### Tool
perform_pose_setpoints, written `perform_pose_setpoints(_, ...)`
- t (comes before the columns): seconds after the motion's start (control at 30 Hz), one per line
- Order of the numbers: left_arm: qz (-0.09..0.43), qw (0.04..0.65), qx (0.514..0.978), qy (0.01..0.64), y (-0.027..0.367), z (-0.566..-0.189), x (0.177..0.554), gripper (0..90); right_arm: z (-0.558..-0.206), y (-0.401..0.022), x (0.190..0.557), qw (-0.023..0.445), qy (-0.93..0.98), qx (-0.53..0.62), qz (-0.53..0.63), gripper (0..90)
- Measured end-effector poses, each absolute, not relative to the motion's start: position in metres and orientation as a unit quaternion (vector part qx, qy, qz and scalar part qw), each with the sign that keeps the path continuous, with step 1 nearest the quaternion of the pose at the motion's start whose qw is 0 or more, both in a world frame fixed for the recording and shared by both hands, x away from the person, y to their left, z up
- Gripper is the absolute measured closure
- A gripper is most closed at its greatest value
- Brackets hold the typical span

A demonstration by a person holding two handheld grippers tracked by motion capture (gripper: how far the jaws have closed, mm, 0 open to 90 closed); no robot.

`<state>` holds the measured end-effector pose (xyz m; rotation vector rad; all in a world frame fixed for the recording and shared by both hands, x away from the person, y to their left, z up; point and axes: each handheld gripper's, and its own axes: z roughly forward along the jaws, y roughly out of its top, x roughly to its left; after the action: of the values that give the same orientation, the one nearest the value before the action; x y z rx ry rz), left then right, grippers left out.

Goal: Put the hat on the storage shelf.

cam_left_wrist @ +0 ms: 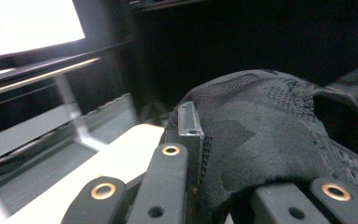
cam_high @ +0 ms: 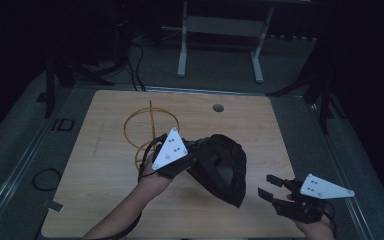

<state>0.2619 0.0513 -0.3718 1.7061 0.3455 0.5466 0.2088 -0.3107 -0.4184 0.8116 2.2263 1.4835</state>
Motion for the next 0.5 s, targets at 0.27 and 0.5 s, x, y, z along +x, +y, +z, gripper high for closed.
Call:
perform_pose_setpoints(0.27,0.166,0.629,0.754,0.090,0.056,-0.373,0.262,88.4,-0.392,-0.312,0.210,0.211,0.781,0.207,0.550,50.4)
perform_pose_setpoints(0.5,0.120,0.638,0.758,0.061,0.061,-0.370,0.267,88.4,-0.380,-0.279,0.203,0.211,0.813,0.098,0.534,47.3)
